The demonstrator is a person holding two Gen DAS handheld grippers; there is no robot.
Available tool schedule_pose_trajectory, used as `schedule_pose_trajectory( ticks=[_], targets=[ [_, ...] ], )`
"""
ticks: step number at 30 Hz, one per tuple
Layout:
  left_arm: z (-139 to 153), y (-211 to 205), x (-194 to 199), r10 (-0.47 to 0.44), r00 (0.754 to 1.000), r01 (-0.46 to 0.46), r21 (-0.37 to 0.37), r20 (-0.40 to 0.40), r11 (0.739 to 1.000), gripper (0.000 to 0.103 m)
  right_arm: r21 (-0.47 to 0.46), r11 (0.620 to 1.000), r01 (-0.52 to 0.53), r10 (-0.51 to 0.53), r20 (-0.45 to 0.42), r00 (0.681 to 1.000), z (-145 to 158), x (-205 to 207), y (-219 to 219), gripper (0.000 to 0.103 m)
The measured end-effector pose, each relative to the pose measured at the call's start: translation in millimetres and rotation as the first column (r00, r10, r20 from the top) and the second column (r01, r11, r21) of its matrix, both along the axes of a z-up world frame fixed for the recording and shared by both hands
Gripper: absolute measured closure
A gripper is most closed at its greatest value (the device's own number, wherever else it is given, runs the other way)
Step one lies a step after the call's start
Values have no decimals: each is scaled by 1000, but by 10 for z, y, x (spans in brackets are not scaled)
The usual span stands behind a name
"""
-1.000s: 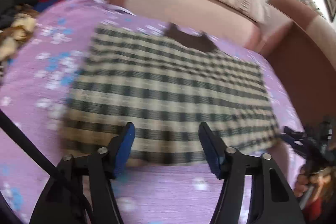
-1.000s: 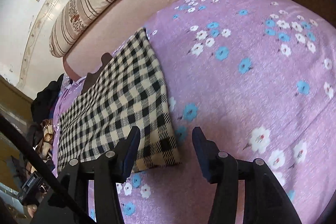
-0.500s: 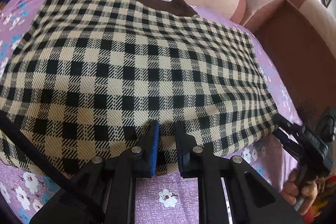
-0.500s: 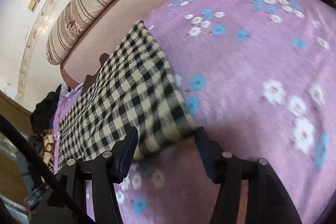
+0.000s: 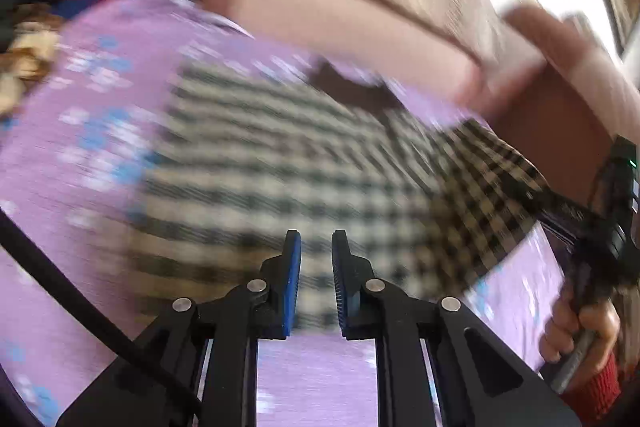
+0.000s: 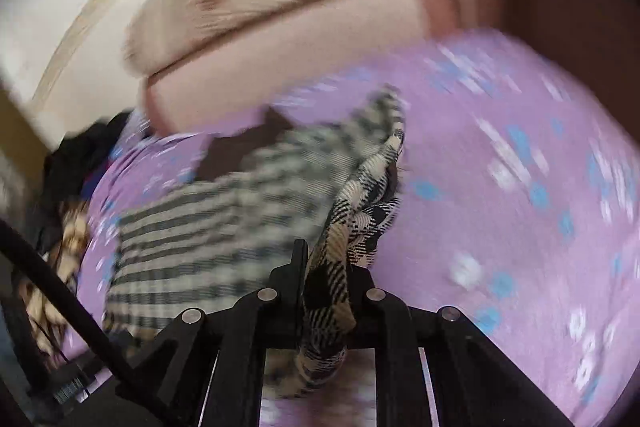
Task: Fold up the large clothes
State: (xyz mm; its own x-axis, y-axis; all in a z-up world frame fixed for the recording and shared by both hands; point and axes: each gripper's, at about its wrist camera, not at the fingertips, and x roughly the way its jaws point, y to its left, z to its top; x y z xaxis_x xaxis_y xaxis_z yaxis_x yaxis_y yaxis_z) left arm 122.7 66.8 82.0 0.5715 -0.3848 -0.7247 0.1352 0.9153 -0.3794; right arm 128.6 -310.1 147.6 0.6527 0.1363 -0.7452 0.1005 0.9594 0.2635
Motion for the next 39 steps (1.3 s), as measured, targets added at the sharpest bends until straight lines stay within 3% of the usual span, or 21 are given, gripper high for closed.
schedule_pose_trajectory(
  ticks=[3, 7, 11, 13, 16, 18, 20, 23, 24, 27, 30, 33, 34, 35, 39],
  targets=[
    [55, 583, 39, 152, 988, -153, 24, 19, 988, 89, -51, 990, -133, 134, 23, 991, 167, 172, 643, 90],
    [20, 1338, 52, 368, 929, -369, 67, 26, 927, 89, -64, 950, -305, 307, 15, 952, 111, 311, 1607, 90],
    [-11, 1894, 29, 462, 887, -463, -43, -19, 886, 89, -51, 880, -472, 472, -23, 882, -166, 221, 2449, 91],
    [15, 2006, -9, 477, 879, -477, -66, -20, 876, 89, -66, 844, -532, 530, -51, 847, -331, 140, 2754, 91],
    [28, 2001, 2, 462, 886, -462, -88, -23, 882, 88, -105, 819, -563, 553, -115, 825, -667, 82, 2973, 89],
    [15, 1940, 13, 437, 899, -437, -113, -31, 892, 80, -79, 820, -566, 556, -118, 823, -768, 65, 2915, 84],
    [24, 1838, 35, 404, 914, -405, -156, -37, 901, 73, -42, 808, -588, 582, -98, 807, -729, -9, 2837, 78],
    [-27, 1628, 140, 339, 939, -343, -212, -55, 915, 71, -8, 751, -660, 656, -100, 748, -630, -254, 2683, 70],
    [-42, 1520, 176, 308, 950, -313, -219, -57, 924, 71, -8, 745, -668, 663, -101, 741, -606, -340, 2611, 70],
    [-58, 1161, 278, 218, 975, -221, -186, -37, 957, 66, 19, 756, -654, 653, -105, 750, -530, -539, 2290, 70],
    [-123, 792, 366, 112, 993, -116, -133, -32, 984, 62, 14, 797, -604, 602, -109, 791, -490, -671, 1894, 70],
    [-322, 397, 462, 26, 996, -29, -30, -87, 999, 62, 6, 839, -545, 543, -97, 834, -431, -731, 1533, 70],
    [-379, 300, 472, 9, 994, -9, 8, -106, 1000, 86, 13, 844, -536, 535, -94, 840, -413, -741, 1450, 70],
    [-411, 221, 458, -2, 994, 6, 34, -109, 999, 103, 23, 850, -526, 526, -95, 845, -401, -744, 1374, 70],
    [-156, 336, 268, 3, 999, -6, -48, -52, 999, 103, -26, 873, -487, 485, -64, 872, -265, -703, 1288, 70]
  ],
)
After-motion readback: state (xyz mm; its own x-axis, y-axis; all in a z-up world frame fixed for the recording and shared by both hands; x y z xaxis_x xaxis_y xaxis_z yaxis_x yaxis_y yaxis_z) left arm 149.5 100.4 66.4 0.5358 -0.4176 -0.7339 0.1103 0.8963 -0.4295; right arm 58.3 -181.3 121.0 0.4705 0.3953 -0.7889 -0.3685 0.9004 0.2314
